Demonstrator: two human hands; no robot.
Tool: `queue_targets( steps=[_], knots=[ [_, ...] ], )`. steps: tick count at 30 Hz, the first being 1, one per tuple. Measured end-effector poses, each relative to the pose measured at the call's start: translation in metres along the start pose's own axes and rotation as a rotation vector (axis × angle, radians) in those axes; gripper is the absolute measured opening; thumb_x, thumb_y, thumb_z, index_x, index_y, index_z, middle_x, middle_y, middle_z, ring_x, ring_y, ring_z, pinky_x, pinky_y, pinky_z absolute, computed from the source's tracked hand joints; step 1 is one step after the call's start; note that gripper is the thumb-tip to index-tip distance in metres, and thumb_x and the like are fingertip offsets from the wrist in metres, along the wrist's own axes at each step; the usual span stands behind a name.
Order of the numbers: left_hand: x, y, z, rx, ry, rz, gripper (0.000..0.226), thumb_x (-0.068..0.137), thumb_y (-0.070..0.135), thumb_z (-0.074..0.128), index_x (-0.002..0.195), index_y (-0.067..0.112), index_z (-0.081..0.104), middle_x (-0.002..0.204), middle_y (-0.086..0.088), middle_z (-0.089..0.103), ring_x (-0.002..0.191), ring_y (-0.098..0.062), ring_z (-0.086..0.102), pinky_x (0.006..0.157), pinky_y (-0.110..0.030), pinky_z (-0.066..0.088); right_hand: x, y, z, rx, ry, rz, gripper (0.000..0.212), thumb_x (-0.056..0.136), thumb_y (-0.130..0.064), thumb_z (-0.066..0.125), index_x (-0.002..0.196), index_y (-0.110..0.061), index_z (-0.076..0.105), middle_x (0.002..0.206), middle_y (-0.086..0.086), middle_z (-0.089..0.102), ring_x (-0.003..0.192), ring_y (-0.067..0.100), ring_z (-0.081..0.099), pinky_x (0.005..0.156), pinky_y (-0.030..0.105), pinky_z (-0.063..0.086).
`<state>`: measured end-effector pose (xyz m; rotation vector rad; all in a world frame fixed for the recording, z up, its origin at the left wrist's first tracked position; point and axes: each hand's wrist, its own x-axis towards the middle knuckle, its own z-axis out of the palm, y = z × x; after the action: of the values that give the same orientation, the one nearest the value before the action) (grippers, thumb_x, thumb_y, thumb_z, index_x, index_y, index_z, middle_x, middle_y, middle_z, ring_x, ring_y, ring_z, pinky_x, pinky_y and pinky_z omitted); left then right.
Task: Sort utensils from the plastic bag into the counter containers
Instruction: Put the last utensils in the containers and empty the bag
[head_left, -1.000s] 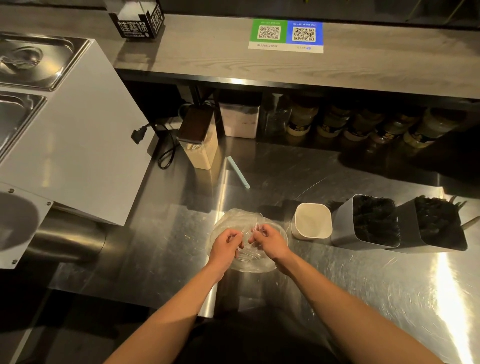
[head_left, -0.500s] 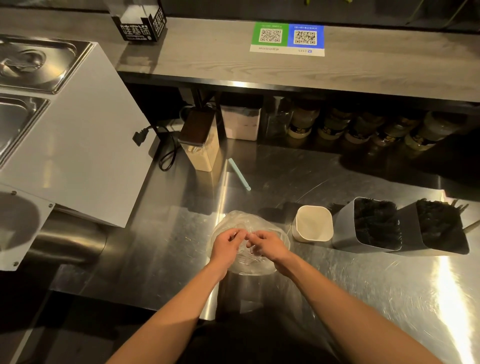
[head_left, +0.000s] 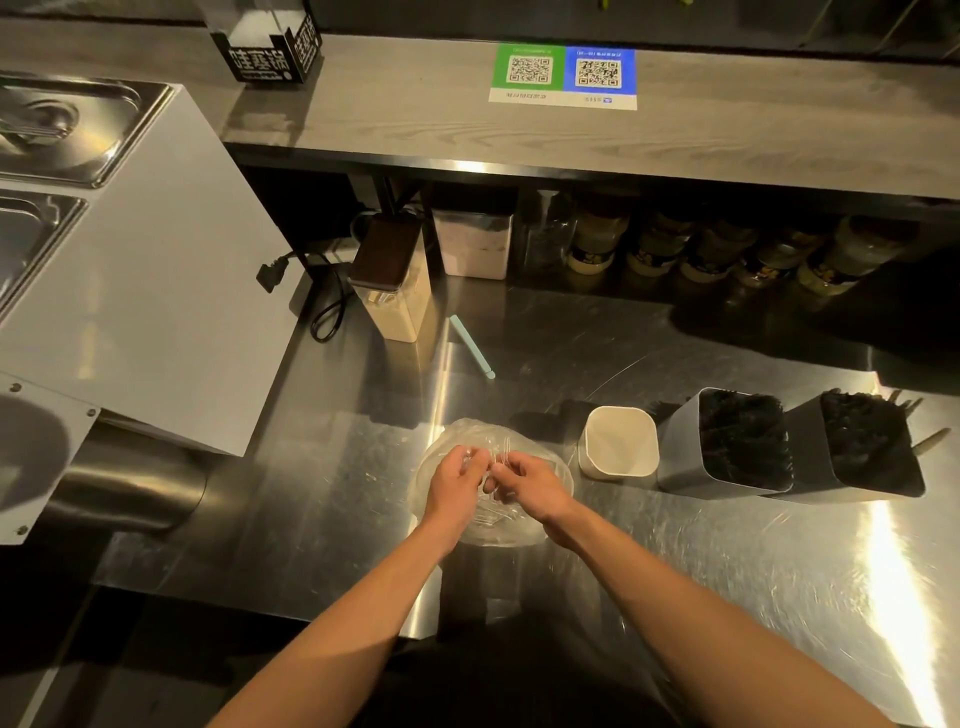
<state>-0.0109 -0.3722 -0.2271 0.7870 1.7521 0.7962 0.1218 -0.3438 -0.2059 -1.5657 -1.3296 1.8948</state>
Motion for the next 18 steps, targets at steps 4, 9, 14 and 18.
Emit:
queue_targets(
  steps=[4, 9, 14, 18],
  knots=[
    [0.001, 0.003, -0.003, -0.001, 0.021, -0.015, 0.024, 0.100, 0.040, 0.057, 0.111, 0.021, 0.067, 0.107, -0.001, 0.070, 0.098, -0.016, 0.066, 0.090, -0.034, 0.058, -0.001, 0.000, 0.000, -0.022, 0.027, -0.013, 0.019, 0.105, -0.022, 0.050, 0.103, -0.011, 0.066, 0.093, 0.011, 0.072, 0.075, 0.013, 0.062, 0.071, 0.021, 0.053],
    [0.005, 0.007, -0.016, -0.011, -0.022, 0.009, 0.019, 0.090, 0.041, 0.071, 0.094, 0.022, 0.071, 0.087, 0.007, 0.070, 0.083, -0.011, 0.062, 0.068, -0.022, 0.046, -0.004, -0.003, -0.006, -0.126, -0.085, -0.037, 0.020, 0.103, -0.024, 0.054, 0.100, -0.012, 0.069, 0.082, 0.000, 0.072, 0.069, 0.006, 0.063, 0.068, 0.017, 0.053],
    [0.012, 0.009, -0.016, -0.140, -0.003, -0.050, 0.032, 0.090, 0.042, 0.073, 0.105, 0.014, 0.070, 0.099, -0.022, 0.066, 0.115, -0.040, 0.055, 0.087, -0.050, 0.055, -0.002, -0.003, -0.002, -0.006, -0.022, -0.005, 0.026, 0.102, -0.029, 0.056, 0.091, -0.008, 0.068, 0.079, 0.000, 0.070, 0.066, 0.008, 0.059, 0.067, 0.021, 0.051],
    [0.010, 0.007, -0.018, -0.228, 0.013, -0.099, 0.023, 0.101, 0.038, 0.057, 0.098, 0.016, 0.063, 0.077, 0.001, 0.059, 0.068, -0.016, 0.052, 0.056, -0.023, 0.043, -0.001, 0.003, -0.005, 0.012, 0.007, 0.011, 0.020, 0.100, -0.022, 0.059, 0.086, -0.009, 0.065, 0.075, 0.002, 0.068, 0.064, 0.011, 0.056, 0.060, 0.020, 0.047]
  ],
)
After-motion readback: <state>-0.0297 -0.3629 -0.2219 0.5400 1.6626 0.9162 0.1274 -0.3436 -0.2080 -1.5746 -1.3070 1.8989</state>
